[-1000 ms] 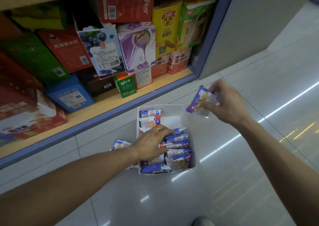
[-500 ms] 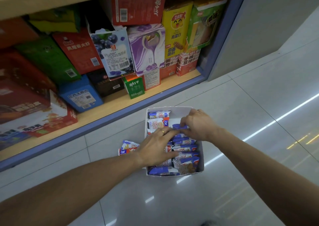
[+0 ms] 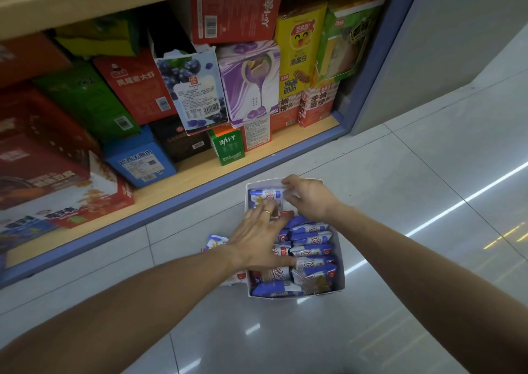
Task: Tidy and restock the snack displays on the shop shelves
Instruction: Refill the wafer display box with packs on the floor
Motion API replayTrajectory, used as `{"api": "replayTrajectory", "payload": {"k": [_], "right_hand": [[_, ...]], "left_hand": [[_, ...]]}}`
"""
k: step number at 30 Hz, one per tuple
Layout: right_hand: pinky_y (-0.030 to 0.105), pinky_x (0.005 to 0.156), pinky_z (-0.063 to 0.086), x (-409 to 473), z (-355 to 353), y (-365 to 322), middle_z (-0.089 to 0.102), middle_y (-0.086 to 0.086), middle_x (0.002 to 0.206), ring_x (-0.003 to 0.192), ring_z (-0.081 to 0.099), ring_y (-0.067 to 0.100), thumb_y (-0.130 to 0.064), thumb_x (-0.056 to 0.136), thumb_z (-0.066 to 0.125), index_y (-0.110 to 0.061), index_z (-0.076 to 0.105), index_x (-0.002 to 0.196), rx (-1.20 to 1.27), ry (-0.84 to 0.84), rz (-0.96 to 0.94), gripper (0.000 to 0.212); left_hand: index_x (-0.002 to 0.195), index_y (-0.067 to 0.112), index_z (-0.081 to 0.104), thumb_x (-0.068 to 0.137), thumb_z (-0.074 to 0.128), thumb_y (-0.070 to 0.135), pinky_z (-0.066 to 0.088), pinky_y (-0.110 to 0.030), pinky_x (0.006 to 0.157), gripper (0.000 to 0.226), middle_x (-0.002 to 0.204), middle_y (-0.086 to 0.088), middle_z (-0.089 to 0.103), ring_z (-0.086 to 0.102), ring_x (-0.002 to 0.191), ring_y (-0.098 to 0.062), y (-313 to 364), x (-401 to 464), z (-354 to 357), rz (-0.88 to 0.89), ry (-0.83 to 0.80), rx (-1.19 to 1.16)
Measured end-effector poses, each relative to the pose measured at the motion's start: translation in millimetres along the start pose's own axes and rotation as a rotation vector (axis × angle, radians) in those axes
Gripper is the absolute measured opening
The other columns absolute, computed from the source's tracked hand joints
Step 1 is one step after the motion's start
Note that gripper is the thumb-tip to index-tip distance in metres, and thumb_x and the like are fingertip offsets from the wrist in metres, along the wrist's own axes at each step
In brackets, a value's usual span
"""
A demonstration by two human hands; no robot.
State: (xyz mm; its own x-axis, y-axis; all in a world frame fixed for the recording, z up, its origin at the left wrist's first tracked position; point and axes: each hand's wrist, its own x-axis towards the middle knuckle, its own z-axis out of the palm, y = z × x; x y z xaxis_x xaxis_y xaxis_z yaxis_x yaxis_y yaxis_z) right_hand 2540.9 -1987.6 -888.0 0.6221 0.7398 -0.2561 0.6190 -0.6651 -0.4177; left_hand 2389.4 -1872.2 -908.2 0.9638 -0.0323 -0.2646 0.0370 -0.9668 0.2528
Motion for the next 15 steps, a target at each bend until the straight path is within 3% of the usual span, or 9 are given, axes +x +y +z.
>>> {"api": "replayTrajectory", "payload": {"k": [3, 6, 8, 10, 13, 15], "right_hand": [[0.032, 0.087, 0.051, 1.3, 8.4, -5.5, 0.074, 0.001, 0.106, 0.100, 0.066, 0.021, -0.036, 0.098, 0.060, -0.021, 0.054, 0.140, 0.042, -0.032, 0.010, 0.044], [0.031, 0.081, 0.051, 1.0, 15.8, -8.7, 0.073, 0.004, 0.109, 0.098, 0.067, 0.023, -0.042, 0.096, 0.061, -0.025, 0.067, 0.122, -0.015, -0.053, 0.021, 0.031], [0.032, 0.079, 0.051, 1.0, 5.4, -5.1, 0.073, 0.006, 0.109, 0.097, 0.067, 0.026, -0.037, 0.096, 0.060, -0.025, 0.068, 0.116, -0.099, 0.018, 0.032, 0.024], [0.032, 0.073, 0.048, -1.6, -12.2, 4.0, 0.071, 0.007, 0.110, 0.095, 0.066, 0.028, -0.035, 0.096, 0.060, -0.024, 0.067, 0.115, -0.243, 0.090, 0.036, 0.023], [0.032, 0.071, 0.045, -10.8, -27.6, 14.4, 0.069, 0.007, 0.109, 0.094, 0.066, 0.029, -0.038, 0.098, 0.057, -0.022, 0.066, 0.116, -0.469, 0.063, 0.042, 0.025], [0.033, 0.073, 0.047, -16.7, -22.3, 17.6, 0.069, 0.007, 0.108, 0.095, 0.066, 0.029, -0.034, 0.100, 0.053, -0.020, 0.066, 0.117, -0.544, 0.029, 0.047, 0.026]], "left_hand": [[0.157, 0.036, 0.026, 0.077, 0.057, 0.086, 0.025, -0.044, 0.118, 0.099, 0.148, -0.008, 0.028, 0.031, 0.136, -0.028, -5.0, -0.9, 1.0, 0.041, 0.013, -0.014], [0.154, 0.043, 0.031, 0.074, 0.054, 0.090, 0.030, -0.042, 0.116, 0.095, 0.147, -0.004, 0.031, 0.032, 0.133, -0.024, -10.1, -3.8, -4.2, 0.040, -0.014, -0.068], [0.152, 0.046, 0.030, 0.081, 0.047, 0.089, 0.032, -0.043, 0.115, 0.085, 0.150, -0.002, 0.038, 0.037, 0.134, -0.022, -11.9, -4.7, -9.9, 0.015, -0.008, -0.132], [0.148, 0.038, 0.035, 0.095, 0.040, 0.075, 0.033, -0.045, 0.117, 0.065, 0.147, -0.002, 0.051, 0.046, 0.135, -0.021, -17.2, -4.7, -14.5, -0.024, 0.012, -0.228], [0.137, 0.028, 0.042, 0.105, 0.042, 0.050, 0.013, -0.046, 0.126, 0.039, 0.131, 0.002, 0.066, 0.055, 0.130, -0.016, -30.2, -4.6, -19.8, -0.007, 0.056, -0.162], [0.134, 0.029, 0.048, 0.100, 0.055, 0.040, -0.002, -0.046, 0.127, 0.036, 0.127, 0.006, 0.068, 0.053, 0.130, -0.012, -38.1, -4.3, -25.0, 0.030, 0.063, -0.045]]}}
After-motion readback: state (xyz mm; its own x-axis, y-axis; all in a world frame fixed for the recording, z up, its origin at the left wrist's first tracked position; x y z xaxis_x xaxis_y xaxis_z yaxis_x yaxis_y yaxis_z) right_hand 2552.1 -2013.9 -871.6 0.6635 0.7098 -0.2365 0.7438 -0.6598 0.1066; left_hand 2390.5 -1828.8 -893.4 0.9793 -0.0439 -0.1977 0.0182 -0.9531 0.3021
